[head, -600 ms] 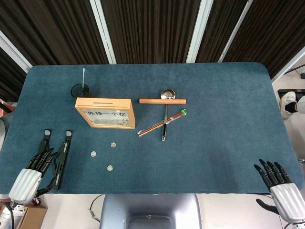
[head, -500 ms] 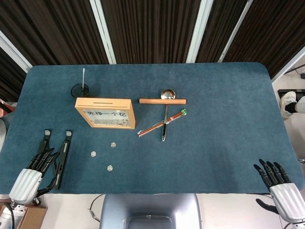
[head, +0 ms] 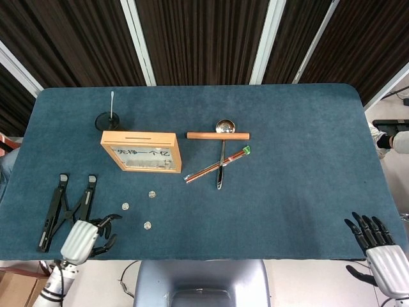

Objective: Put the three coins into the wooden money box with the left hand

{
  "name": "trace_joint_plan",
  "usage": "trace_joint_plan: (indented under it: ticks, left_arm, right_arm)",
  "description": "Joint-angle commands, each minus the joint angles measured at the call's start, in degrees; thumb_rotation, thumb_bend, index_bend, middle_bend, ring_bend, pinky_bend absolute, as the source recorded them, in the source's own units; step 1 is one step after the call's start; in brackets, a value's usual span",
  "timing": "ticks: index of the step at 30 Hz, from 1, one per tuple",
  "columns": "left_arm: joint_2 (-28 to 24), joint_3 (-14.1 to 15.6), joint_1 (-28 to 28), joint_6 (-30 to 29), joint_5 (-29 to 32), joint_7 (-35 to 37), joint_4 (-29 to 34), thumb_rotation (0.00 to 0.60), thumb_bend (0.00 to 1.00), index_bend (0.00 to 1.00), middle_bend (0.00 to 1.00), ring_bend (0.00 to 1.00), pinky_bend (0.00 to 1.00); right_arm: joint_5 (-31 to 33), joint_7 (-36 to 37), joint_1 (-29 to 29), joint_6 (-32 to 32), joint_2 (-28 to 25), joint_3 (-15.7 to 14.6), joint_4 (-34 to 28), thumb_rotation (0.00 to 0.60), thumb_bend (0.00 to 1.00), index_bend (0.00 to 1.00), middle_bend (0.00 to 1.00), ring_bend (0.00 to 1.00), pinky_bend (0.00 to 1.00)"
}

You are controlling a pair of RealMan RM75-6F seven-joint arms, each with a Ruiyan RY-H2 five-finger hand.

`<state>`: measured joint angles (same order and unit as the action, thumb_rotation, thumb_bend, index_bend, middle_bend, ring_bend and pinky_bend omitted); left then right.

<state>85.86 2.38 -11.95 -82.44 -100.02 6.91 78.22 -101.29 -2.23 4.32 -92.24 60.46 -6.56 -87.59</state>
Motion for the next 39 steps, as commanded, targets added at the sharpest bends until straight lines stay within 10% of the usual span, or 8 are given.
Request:
trace_joint_plan:
  ticks: [1, 17, 39]
  left_arm:
    - [6.0, -1.7, -2.3, 5.2, 3.5, -5.1, -2.2, 0.600, 0.40, 0.45, 1.00, 1.00, 1.00]
    - [20.0, -9.1, -6.1, 8.2, 12.6, -19.7, -18.2, 0.600, 0.37, 0.46, 1.00, 1.00, 1.00]
    - [18.9, -9.7, -7.1, 11.7, 20.0, -29.9, -16.9, 0.600, 0.37, 0.46, 1.00, 1.00, 1.00]
  right_arm:
    - [0.4, 0.5, -0.1, 0.1, -0.2, 0.2, -0.1, 0.600, 0.15, 0.00, 0.00, 0.00, 0.00]
    - [0.5, 1.7, -0.4, 0.6, -0.8, 0.1, 0.0, 0.600, 0.15, 0.00, 0.00, 0.00, 0.00]
    - [0.0, 2.0, -0.2, 0.1, -1.0, -0.1, 0.1, 0.600, 0.15, 0.00, 0.00, 0.00, 0.00]
